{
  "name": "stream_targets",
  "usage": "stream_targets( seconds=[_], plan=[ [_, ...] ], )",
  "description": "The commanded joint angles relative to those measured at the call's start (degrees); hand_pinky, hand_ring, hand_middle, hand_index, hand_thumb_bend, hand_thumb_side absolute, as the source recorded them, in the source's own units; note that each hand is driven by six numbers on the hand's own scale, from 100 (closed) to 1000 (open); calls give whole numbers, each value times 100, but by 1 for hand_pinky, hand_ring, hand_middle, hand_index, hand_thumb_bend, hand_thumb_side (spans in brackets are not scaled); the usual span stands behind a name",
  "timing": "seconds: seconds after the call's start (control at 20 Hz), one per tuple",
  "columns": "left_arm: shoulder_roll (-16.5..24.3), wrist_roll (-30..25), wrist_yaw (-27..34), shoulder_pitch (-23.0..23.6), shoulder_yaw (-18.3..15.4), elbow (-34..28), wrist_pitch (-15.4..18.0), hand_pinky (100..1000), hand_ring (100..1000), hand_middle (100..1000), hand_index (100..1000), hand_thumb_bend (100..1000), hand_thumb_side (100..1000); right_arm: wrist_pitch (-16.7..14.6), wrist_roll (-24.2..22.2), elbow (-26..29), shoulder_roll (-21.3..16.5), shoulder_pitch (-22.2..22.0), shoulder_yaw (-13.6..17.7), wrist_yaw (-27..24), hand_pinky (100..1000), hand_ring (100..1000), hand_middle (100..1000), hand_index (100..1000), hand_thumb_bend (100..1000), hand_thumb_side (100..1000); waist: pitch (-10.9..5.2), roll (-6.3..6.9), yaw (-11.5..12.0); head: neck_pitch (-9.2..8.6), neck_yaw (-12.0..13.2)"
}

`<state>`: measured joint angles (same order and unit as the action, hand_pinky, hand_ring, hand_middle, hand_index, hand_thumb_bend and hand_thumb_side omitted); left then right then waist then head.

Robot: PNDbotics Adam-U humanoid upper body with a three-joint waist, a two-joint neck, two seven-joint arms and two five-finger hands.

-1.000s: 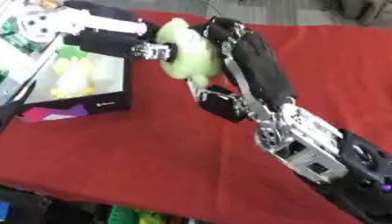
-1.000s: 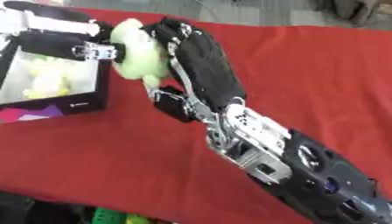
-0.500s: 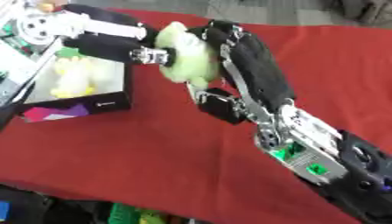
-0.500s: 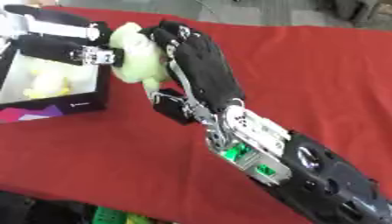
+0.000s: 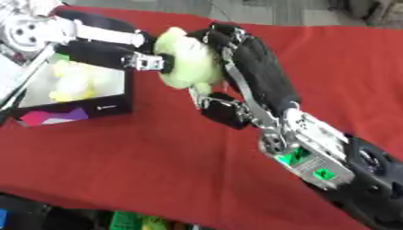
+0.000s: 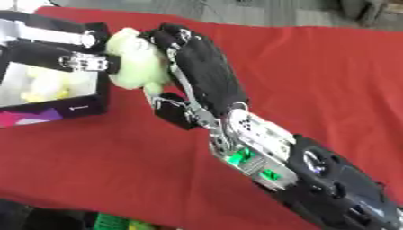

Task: Pick up the objects with one hand, pass them to the other hand, and then place them into the box on the other side of the table.

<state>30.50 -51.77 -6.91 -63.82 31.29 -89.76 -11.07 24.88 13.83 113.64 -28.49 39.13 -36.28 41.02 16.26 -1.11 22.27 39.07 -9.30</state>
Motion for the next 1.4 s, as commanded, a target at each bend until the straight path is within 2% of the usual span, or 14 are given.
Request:
stream_targets(
  seconds=[0.05,0.85,1.4],
  plan=[
    [97,-19,132,-68,9,-199,2,1000,982,838,945,724,1000,-24,-14,95,-76,96,56,-20,683,481,456,532,100,100,-119,40,-4,-101,-29],
    [171,-19,610,34,94,-424,156,1000,982,838,943,826,1000,59,-80,95,-95,51,21,-72,675,474,462,529,100,100,-99,24,-2,-104,-62],
    [254,-19,1049,108,128,-750,129,1000,980,839,942,881,1000,115,-119,95,-146,34,37,-139,674,474,464,529,100,100,-102,16,-6,-149,-66]
  ],
)
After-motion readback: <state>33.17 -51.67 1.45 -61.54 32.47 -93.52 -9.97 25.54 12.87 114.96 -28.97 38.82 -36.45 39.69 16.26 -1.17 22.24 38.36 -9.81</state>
